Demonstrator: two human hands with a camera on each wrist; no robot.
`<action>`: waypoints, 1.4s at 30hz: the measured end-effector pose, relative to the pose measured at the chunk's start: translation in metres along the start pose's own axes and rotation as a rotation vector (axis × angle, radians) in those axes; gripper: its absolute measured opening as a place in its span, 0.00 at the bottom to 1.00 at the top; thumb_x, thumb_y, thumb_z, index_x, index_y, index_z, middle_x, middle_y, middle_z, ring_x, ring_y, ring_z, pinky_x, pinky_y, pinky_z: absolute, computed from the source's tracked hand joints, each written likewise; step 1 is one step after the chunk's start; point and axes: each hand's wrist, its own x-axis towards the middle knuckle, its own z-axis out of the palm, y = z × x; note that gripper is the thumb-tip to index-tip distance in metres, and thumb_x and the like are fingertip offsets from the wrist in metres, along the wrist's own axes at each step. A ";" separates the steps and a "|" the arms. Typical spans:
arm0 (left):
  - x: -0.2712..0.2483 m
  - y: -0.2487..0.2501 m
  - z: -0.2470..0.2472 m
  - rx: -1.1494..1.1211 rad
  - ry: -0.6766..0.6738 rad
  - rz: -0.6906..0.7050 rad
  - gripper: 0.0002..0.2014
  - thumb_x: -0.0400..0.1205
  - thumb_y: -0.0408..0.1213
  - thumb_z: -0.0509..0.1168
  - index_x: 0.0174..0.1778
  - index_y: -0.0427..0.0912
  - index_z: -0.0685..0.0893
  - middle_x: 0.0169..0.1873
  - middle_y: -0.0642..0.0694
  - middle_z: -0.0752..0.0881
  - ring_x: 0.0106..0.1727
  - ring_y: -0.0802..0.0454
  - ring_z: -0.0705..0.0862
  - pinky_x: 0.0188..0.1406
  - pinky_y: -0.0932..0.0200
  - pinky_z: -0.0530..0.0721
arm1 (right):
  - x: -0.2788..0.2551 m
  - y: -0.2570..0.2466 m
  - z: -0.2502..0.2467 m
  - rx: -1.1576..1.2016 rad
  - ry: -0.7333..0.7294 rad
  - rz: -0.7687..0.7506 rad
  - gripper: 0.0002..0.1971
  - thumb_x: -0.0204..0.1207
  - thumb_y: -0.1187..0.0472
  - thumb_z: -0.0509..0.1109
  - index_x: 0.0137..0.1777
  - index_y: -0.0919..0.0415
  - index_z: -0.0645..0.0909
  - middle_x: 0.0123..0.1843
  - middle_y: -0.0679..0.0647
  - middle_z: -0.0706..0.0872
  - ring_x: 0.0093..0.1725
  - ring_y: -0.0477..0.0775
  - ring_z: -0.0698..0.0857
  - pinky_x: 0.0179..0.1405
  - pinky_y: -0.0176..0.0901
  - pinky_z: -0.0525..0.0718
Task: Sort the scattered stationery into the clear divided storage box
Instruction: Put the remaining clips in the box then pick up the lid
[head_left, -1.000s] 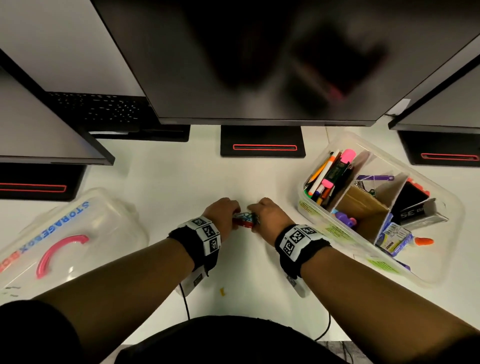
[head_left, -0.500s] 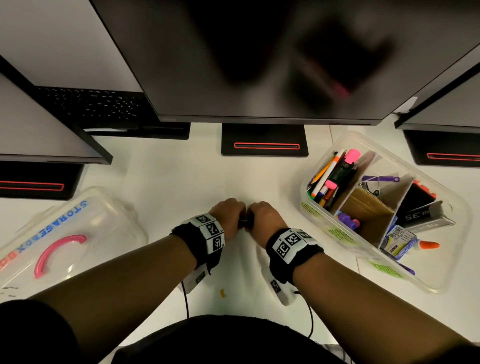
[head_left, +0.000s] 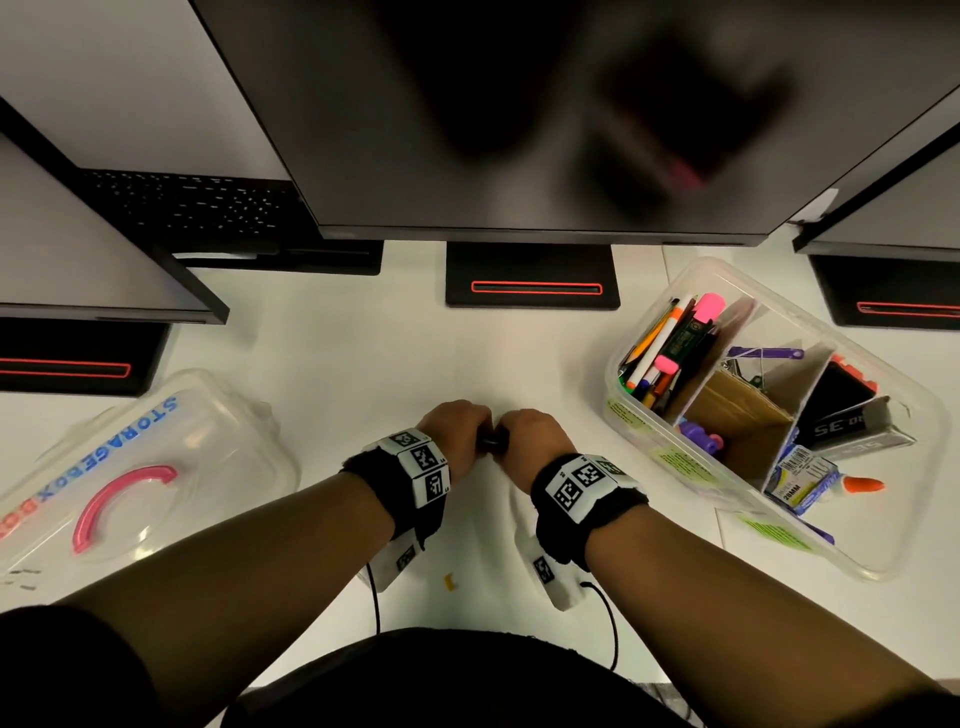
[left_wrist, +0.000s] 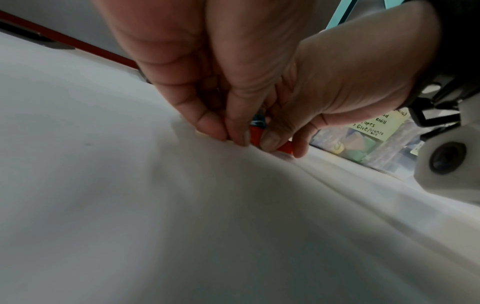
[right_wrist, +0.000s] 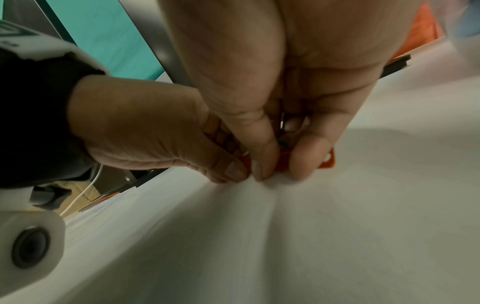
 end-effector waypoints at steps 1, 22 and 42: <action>-0.001 0.000 0.000 0.013 -0.012 0.008 0.08 0.81 0.36 0.63 0.52 0.38 0.83 0.52 0.39 0.85 0.54 0.43 0.83 0.50 0.57 0.77 | -0.001 0.000 0.000 0.001 -0.007 0.005 0.12 0.79 0.62 0.62 0.58 0.65 0.81 0.60 0.61 0.84 0.61 0.60 0.82 0.56 0.43 0.76; -0.015 0.119 -0.125 0.097 0.076 0.387 0.04 0.73 0.35 0.73 0.42 0.46 0.88 0.39 0.54 0.82 0.44 0.55 0.81 0.47 0.61 0.79 | -0.092 0.012 -0.137 0.335 0.345 0.018 0.07 0.72 0.61 0.74 0.44 0.67 0.87 0.41 0.64 0.88 0.43 0.62 0.88 0.47 0.53 0.86; 0.067 0.200 -0.068 -0.385 0.132 0.279 0.13 0.78 0.25 0.65 0.54 0.42 0.89 0.51 0.45 0.90 0.50 0.50 0.87 0.57 0.59 0.84 | -0.078 0.142 -0.189 0.348 0.394 0.338 0.12 0.74 0.70 0.69 0.56 0.60 0.85 0.55 0.58 0.88 0.53 0.60 0.86 0.59 0.54 0.86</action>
